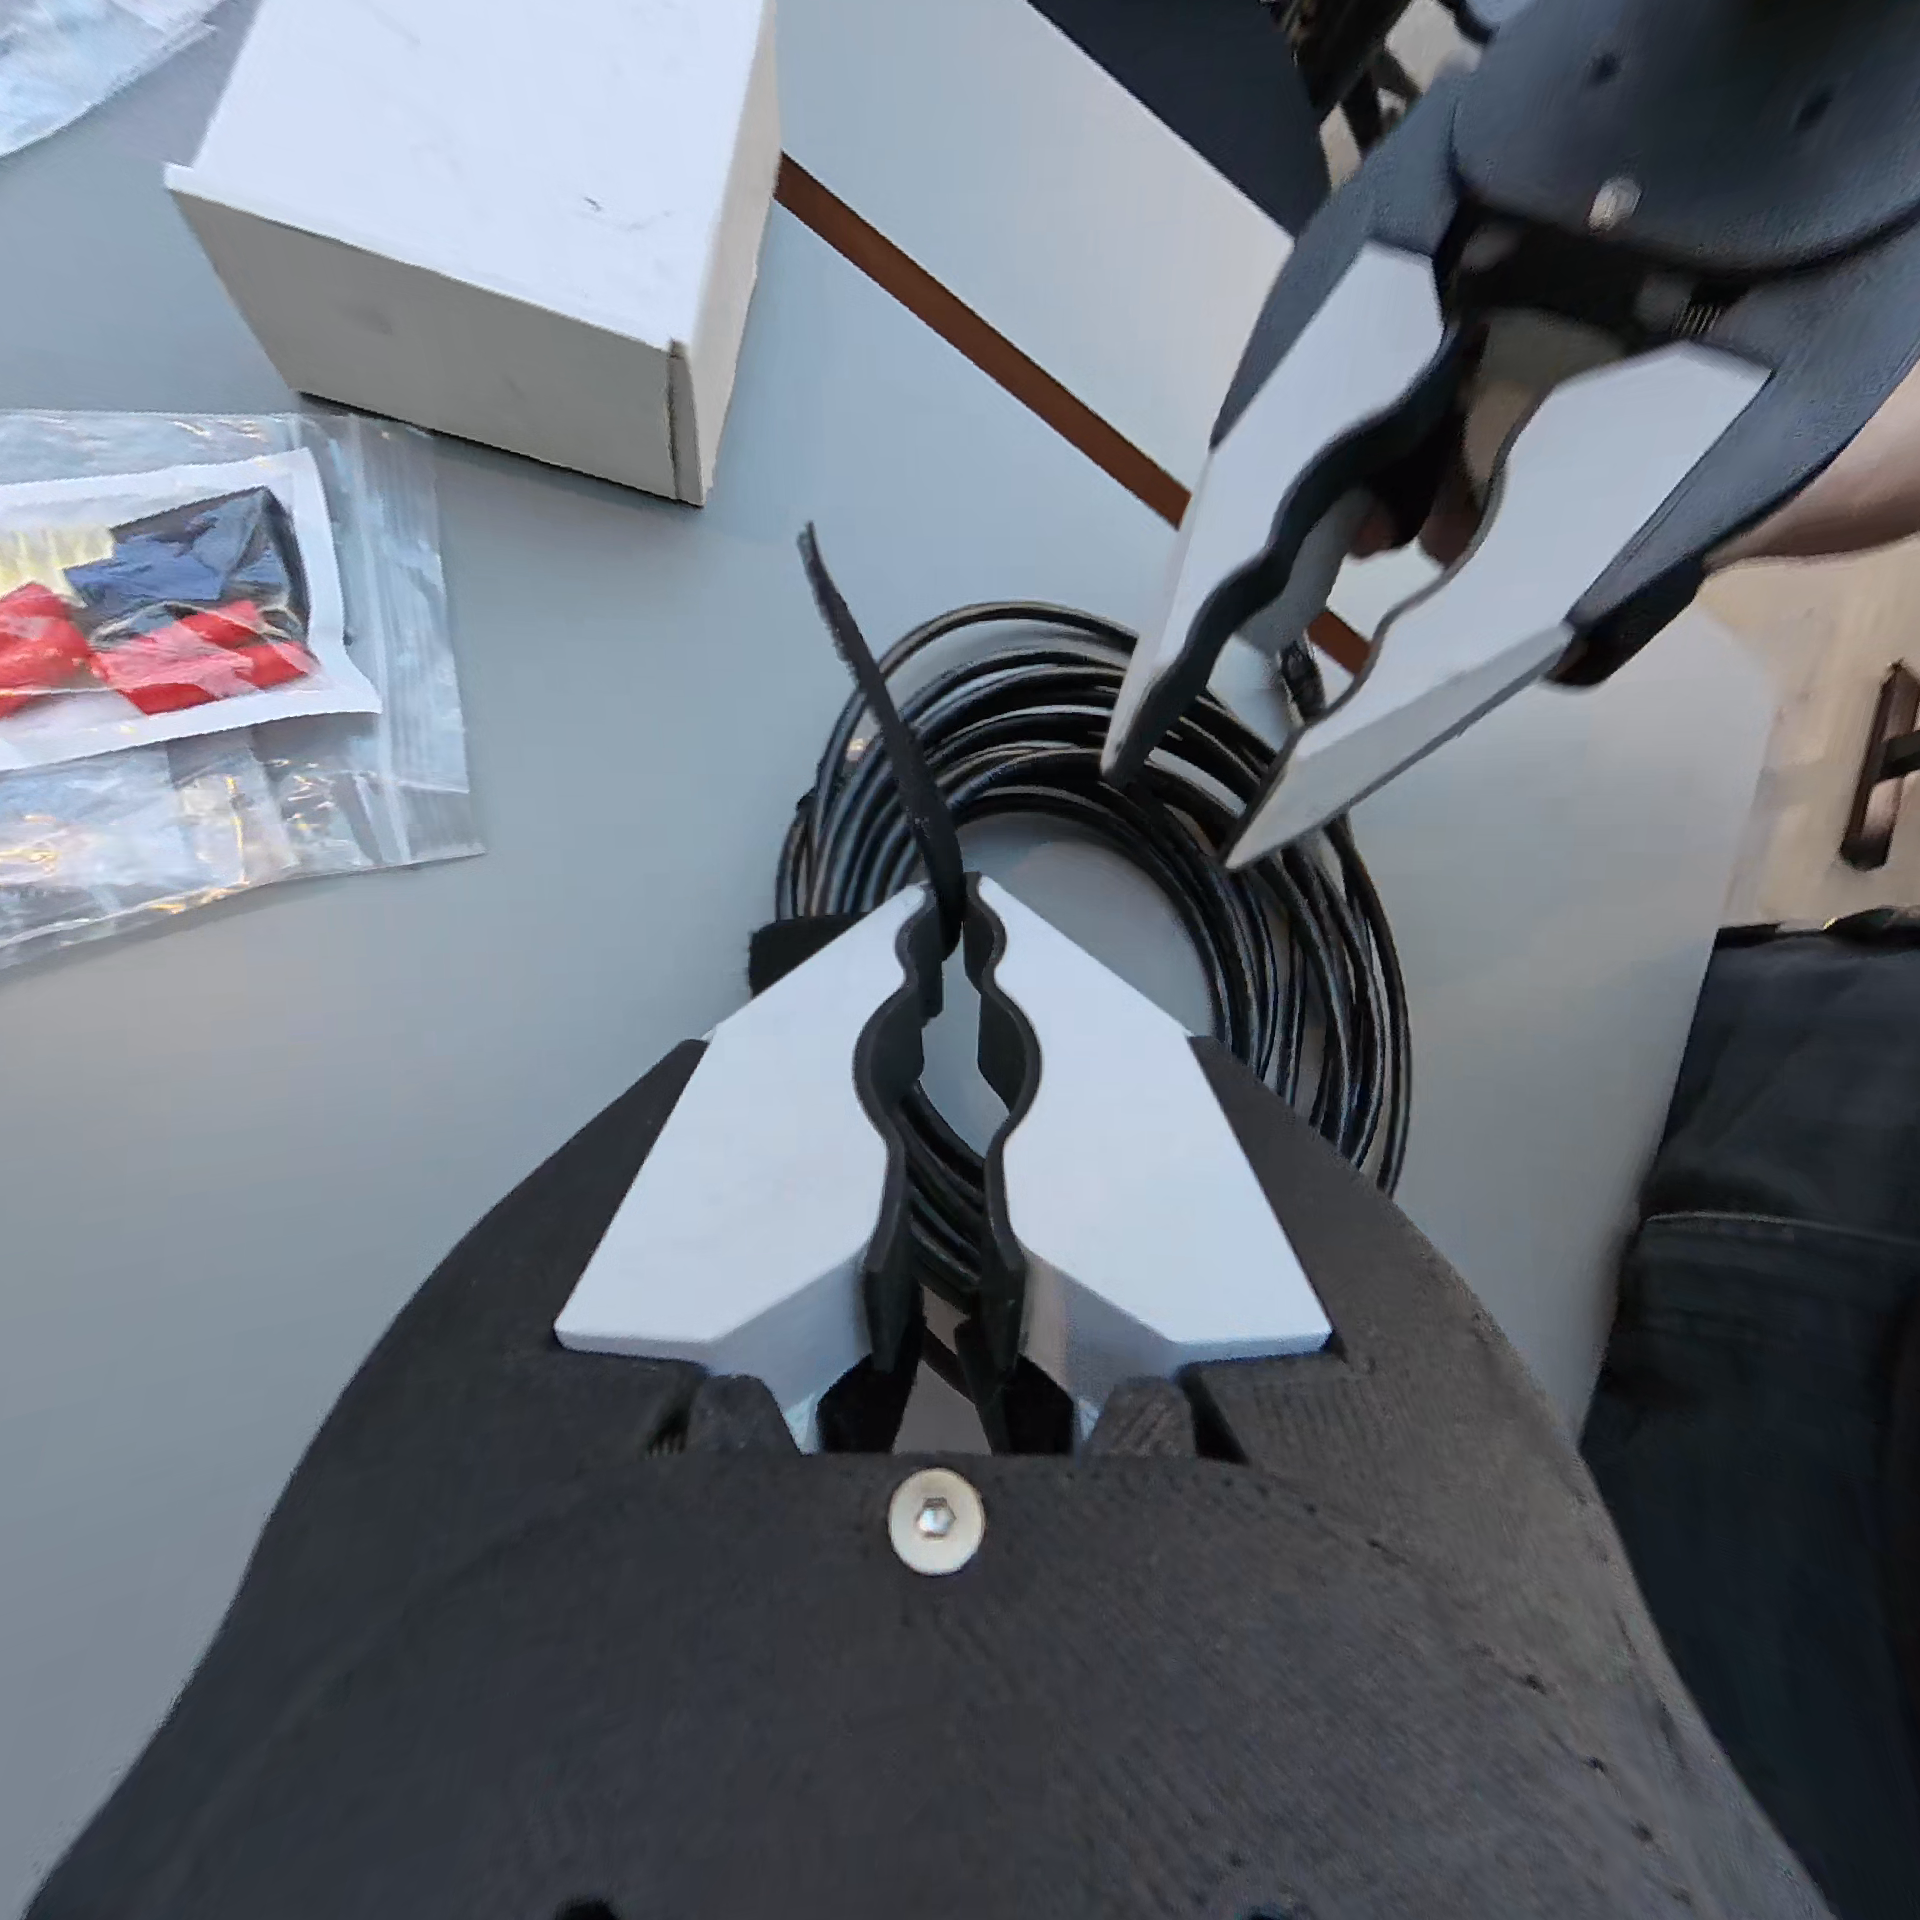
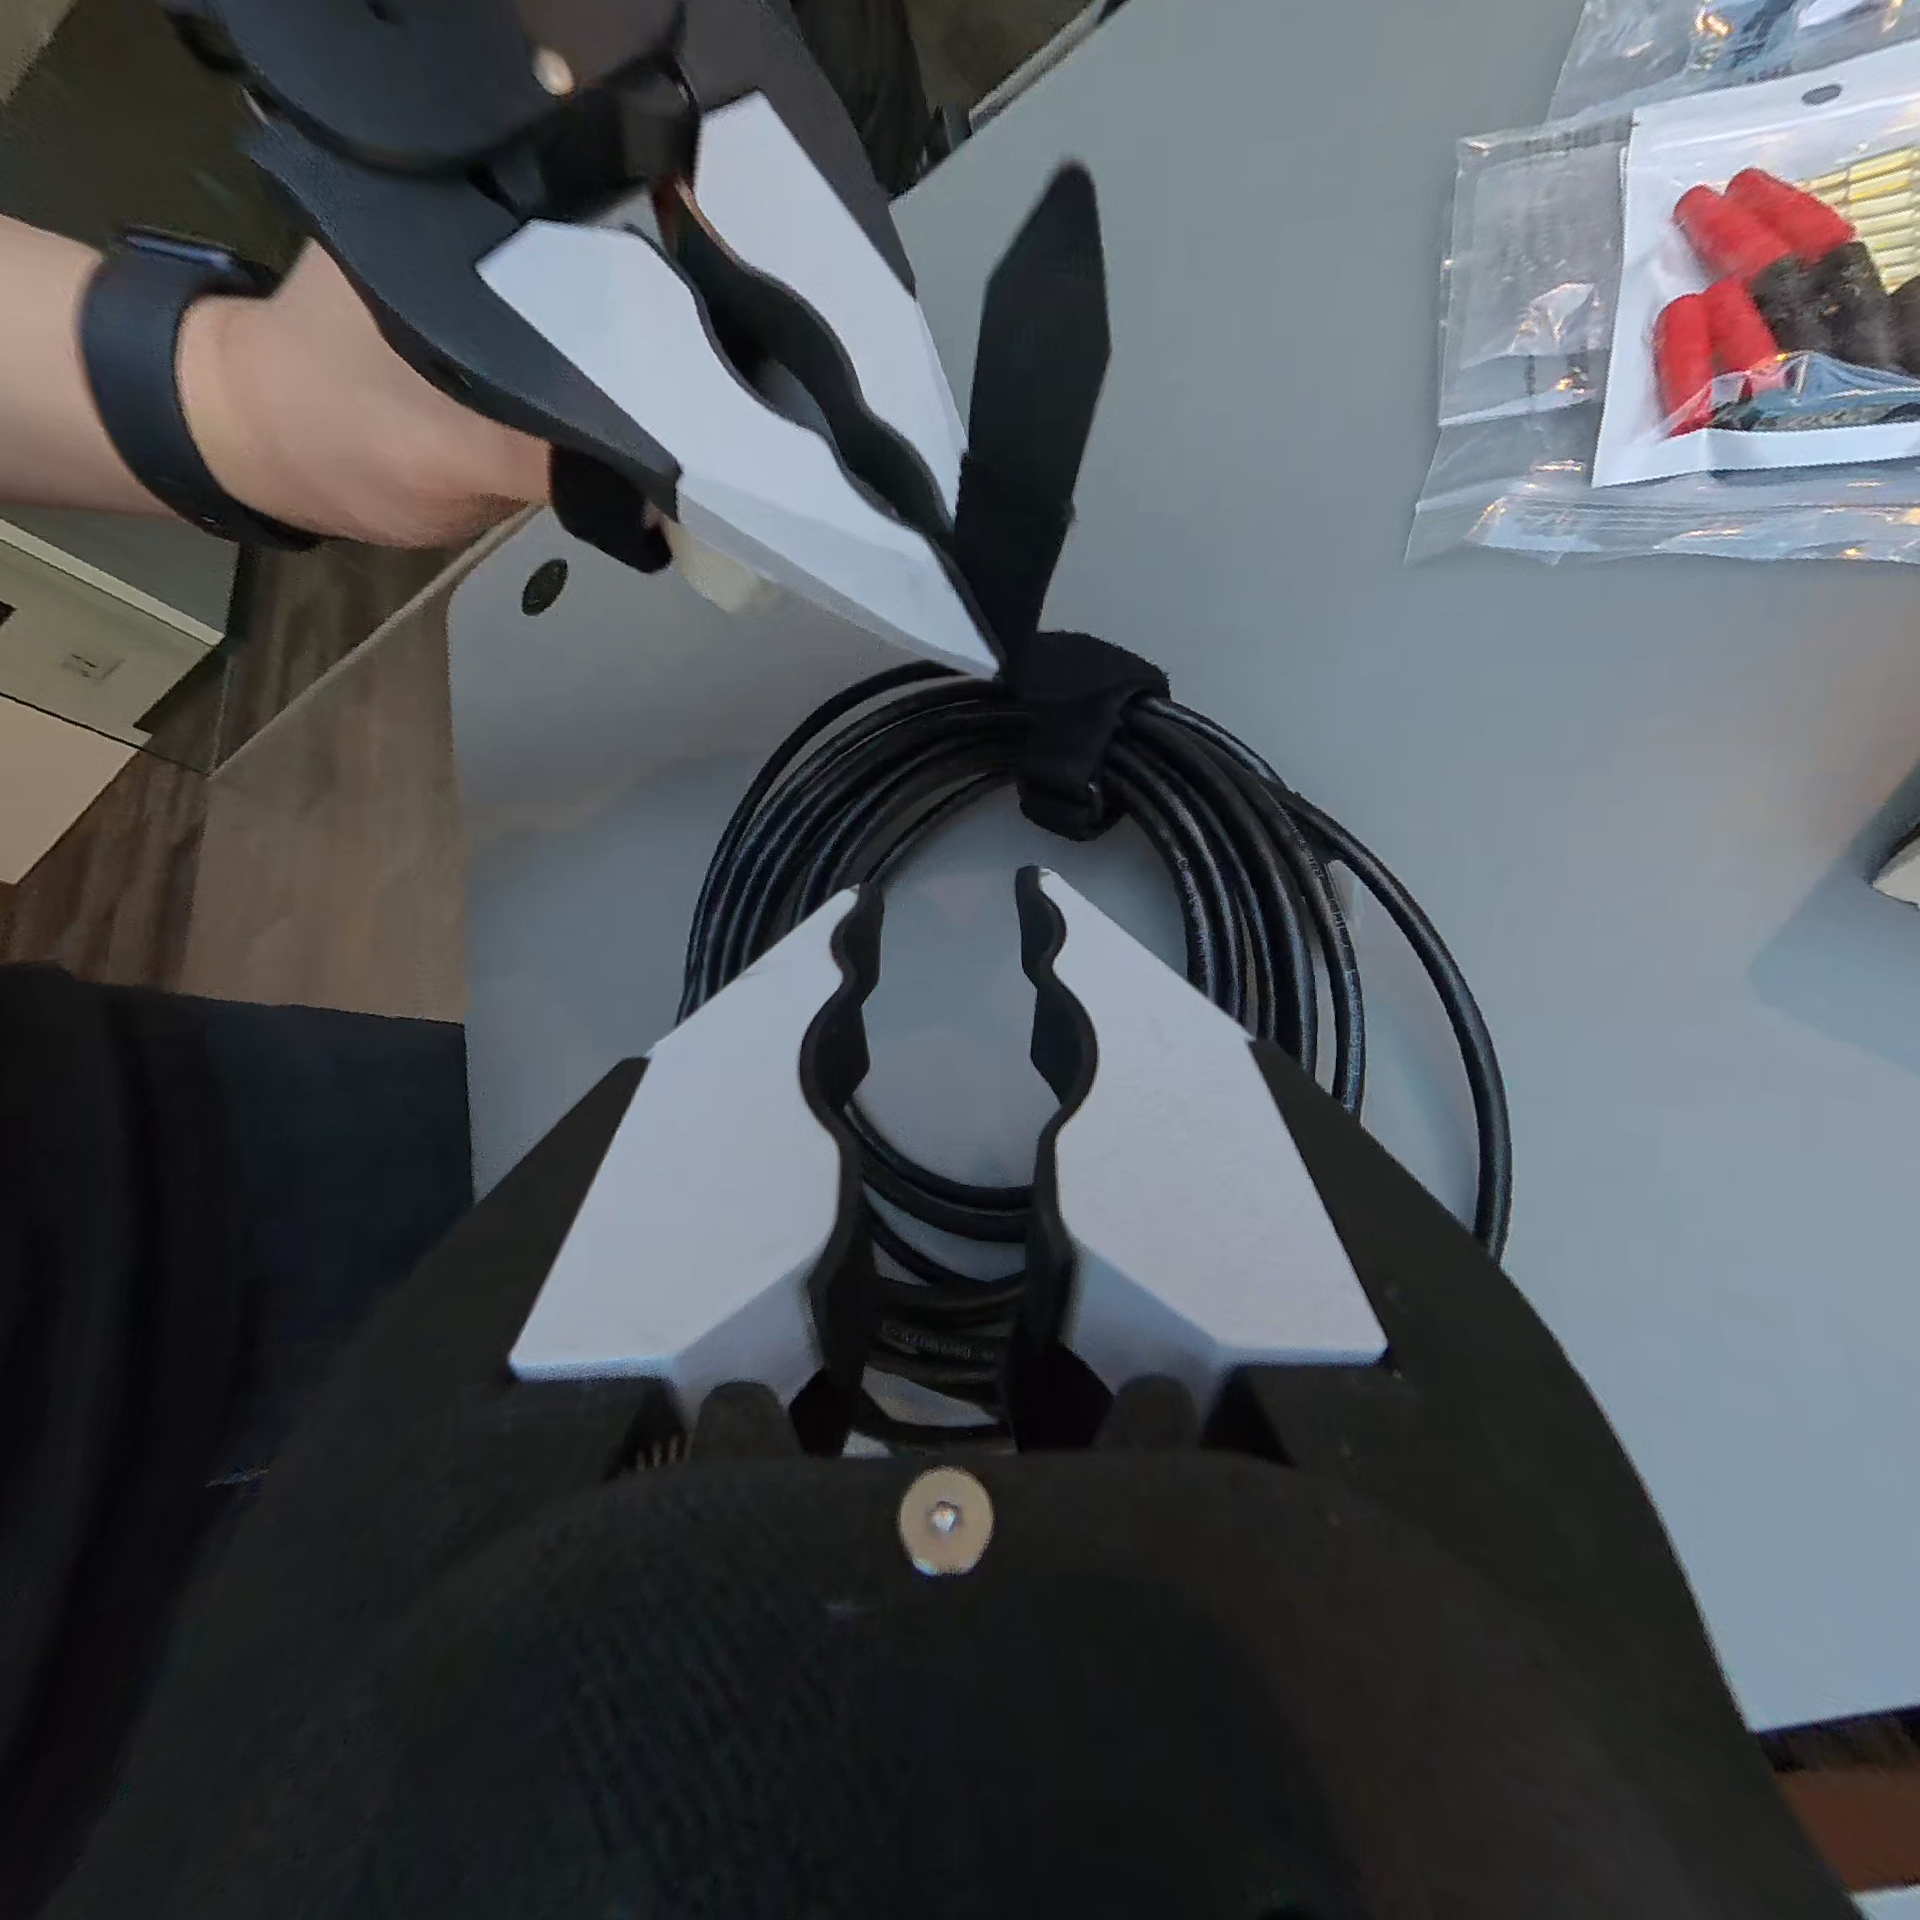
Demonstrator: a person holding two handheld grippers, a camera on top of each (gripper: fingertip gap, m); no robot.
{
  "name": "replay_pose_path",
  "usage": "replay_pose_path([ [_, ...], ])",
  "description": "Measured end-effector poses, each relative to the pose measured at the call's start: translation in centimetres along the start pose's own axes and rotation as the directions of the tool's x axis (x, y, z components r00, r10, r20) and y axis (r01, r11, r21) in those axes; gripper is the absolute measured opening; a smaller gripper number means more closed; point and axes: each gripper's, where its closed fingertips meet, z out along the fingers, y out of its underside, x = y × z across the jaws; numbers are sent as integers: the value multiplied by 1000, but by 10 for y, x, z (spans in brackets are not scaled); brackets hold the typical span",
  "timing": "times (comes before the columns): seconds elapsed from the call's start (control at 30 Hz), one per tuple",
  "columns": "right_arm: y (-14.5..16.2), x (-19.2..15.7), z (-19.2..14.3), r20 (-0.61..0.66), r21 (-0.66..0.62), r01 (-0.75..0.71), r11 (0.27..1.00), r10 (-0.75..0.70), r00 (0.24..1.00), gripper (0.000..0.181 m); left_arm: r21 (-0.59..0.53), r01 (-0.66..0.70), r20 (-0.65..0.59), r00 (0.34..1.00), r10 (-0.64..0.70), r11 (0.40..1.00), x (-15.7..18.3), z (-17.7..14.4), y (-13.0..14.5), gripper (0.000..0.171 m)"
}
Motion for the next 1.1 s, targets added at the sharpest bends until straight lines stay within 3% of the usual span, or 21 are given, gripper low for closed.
replay_pose_path([
  [0.1, -1, 9, 12, -31, -19, -24, 1000, 23, 999, 25, 40, 129, -58, 990, -127, 991, -7, -8, -11, 0],
  [0.27, -17, 23, 12, -19, -41, 36, 998, -37, 999, 42, 118, 311, -180, 940, -288, 943, -12, -28, -41, 0],
  [0.43, -35, 14, -3, 20, -70, 217, 974, -216, 976, 63, 156, 331, -293, 915, -276, 931, 8, -52, -75, 0],
  [0.57, -24, 11, -11, 32, -212, 466, 859, -471, 882, 75, 160, 290, -360, 907, -218, 944, 41, -67, -97, 0],
  [0.63, -19, 10, -17, 64, -263, 511, 818, -514, 856, 70, 171, 278, -403, 895, -190, 945, 61, -76, -110, 0],
  [0.7, -15, -10, -26, 154, -238, 540, 807, -517, 842, 36, 178, 273, -438, 882, -172, 946, 77, -85, -122, 0],
  [0.8, -8, -18, -38, 107, -257, 598, 759, -592, 798, 23, 183, 275, -435, 884, -173, 944, 81, -90, -130, 0],
  [0.93, -3, -38, -50, 15, -201, 664, 720, -676, 737, 17, 161, 424, -393, 856, -336, 891, 31, -69, -124, 0],
  [1.0, -1, -43, -55, -32, -195, 669, 717, -686, 727, 17, 73, 469, -372, 832, -412, 880, 9, -41, -106, 0],
  [1.1, -1, -47, -64, -103, -175, 649, 741, -669, 736, 16, -136, 405, -291, 856, -428, 904, 4, 12, -56, 0],
])
